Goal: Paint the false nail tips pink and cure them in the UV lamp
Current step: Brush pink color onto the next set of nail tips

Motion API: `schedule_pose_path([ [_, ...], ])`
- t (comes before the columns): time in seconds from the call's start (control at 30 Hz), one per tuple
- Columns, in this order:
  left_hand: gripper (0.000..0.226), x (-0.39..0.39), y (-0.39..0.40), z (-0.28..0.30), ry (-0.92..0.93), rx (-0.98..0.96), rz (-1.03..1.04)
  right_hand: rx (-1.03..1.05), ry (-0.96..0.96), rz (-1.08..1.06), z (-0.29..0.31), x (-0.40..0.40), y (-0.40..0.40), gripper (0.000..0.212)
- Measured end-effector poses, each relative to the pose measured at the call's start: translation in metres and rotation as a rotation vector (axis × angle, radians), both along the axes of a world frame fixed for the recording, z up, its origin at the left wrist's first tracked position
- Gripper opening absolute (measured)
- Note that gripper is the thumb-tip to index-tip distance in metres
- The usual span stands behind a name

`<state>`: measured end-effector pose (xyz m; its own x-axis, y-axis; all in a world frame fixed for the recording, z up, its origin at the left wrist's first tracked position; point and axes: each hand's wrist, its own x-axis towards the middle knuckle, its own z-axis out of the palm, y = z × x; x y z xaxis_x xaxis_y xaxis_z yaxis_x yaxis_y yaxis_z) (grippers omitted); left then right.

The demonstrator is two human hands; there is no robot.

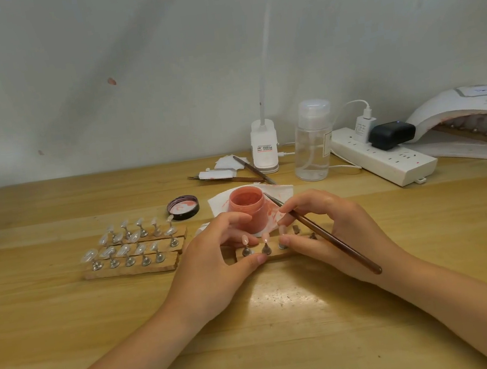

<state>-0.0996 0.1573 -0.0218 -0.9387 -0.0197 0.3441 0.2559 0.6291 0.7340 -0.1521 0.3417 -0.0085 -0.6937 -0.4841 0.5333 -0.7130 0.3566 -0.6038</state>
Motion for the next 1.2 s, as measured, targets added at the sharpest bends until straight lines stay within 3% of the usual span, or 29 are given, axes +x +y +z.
schedule_pose_path([
  [0.13, 0.041, 0.000, 0.000, 0.000, 0.002, -0.006, 0.001, 0.021, -0.006, -0.003, 0.006, 0.000, 0.009, 0.043],
  [0.33, 0.042, 0.000, 0.000, 0.000, -0.001, 0.007, 0.004, 0.042, -0.056, 0.030, 0.003, -0.005, 0.014, 0.033],
  [0.67, 0.040, 0.001, 0.001, 0.001, -0.007, -0.002, 0.025, 0.028, 0.139, 0.036, -0.001, -0.004, 0.015, 0.037],
  [0.83, 0.040, 0.002, 0.003, 0.002, 0.015, 0.013, 0.021, -0.096, 0.168, 0.018, 0.004, 0.001, 0.009, 0.031],
  [1.07, 0.029, 0.012, 0.011, 0.011, 0.379, -0.131, -0.008, -0.251, 0.121, 0.034, 0.006, 0.015, -0.004, 0.031],
  [1.2, 0.027, 0.014, 0.013, 0.012, 0.450, -0.138, -0.040, -0.293, 0.122, 0.074, 0.005, 0.023, -0.011, 0.030],
])
